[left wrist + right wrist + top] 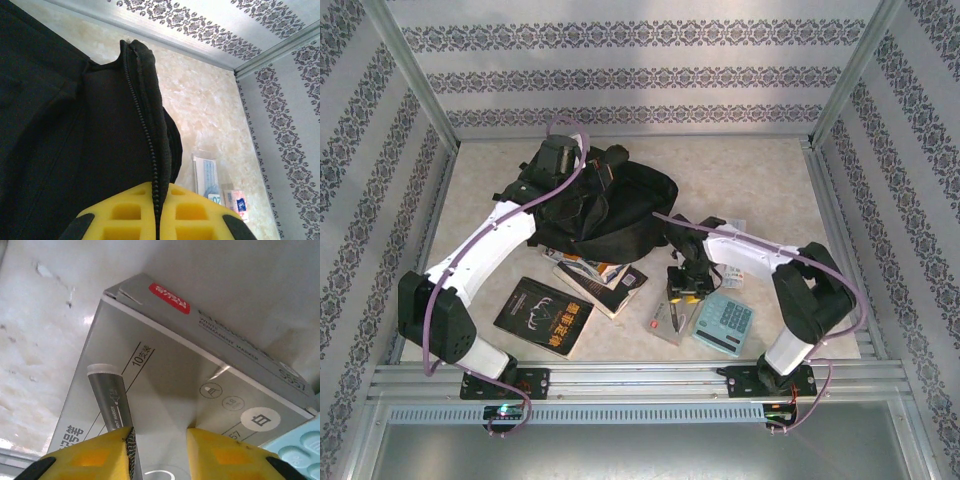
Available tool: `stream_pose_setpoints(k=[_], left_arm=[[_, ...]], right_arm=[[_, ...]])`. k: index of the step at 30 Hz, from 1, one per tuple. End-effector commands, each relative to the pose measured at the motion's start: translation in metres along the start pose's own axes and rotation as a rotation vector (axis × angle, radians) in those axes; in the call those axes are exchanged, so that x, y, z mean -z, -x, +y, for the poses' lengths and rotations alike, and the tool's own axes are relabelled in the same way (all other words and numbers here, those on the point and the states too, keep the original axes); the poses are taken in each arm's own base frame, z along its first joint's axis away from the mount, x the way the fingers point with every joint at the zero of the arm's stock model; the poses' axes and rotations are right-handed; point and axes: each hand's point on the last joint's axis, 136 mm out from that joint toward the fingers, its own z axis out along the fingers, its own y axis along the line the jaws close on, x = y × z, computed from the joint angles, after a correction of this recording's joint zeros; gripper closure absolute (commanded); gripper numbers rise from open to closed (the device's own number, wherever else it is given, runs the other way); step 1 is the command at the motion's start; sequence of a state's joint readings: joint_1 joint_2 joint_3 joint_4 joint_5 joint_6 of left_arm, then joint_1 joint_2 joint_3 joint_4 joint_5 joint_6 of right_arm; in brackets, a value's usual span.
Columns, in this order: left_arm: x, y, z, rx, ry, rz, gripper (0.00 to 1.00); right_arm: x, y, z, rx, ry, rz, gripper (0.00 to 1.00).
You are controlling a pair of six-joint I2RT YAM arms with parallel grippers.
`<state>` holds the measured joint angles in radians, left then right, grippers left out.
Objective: Pack the student bag
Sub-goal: Move the pencil case to the center of the table.
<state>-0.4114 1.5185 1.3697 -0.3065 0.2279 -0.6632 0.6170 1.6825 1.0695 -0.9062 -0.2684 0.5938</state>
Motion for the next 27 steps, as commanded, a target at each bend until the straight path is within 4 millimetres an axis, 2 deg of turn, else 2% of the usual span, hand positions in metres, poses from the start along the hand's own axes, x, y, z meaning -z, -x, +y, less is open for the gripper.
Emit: stream_pose_setpoints(k=[1,5,8,10,13,15,17,23,27], left_arm=[[0.014,0.007,-0.012,-0.011,-0.037,-0.036,1.0],[0.015,0.006,-0.012,-0.012,-0.039,-0.036,1.0],[0.015,0.007,-0.011,-0.013,-0.038,-0.037,1.0],[0.014,0.006,-0.011,-0.014,-0.036,-0.038,1.0],[0.013,0.007,-0.011,-0.017,-0.034,-0.041,1.0],[0.012,0.007,-0.011,-0.016,-0.038,-0.038,1.0],[0.01,0.007,-0.012,-0.015,-0.045,-0.035,1.0],[0.009,0.003,-0.011,-0.007,-0.048,-0.024,1.0],[0.01,0.0,-0.01,-0.008,-0.047,-0.019,1.0]], right_arm=[[0.003,0.037,-0.008,0.01,-0.072,-0.069,0.64],[0.021,0.072,-0.01,0.103,-0.188,-0.141,0.63],[0.049,0.089,-0.006,0.155,-0.246,-0.208,0.6],[0.065,0.091,-0.002,0.157,-0.239,-0.248,0.51],[0.074,0.081,0.008,0.123,-0.157,-0.28,0.28],[0.071,0.073,0.015,0.099,-0.092,-0.29,0.03],[0.064,0.066,0.02,0.118,-0.064,-0.281,0.02],[0.03,0.05,0.012,0.18,-0.143,-0.184,0.02],[0.017,0.048,0.006,0.17,-0.18,-0.165,0.02]])
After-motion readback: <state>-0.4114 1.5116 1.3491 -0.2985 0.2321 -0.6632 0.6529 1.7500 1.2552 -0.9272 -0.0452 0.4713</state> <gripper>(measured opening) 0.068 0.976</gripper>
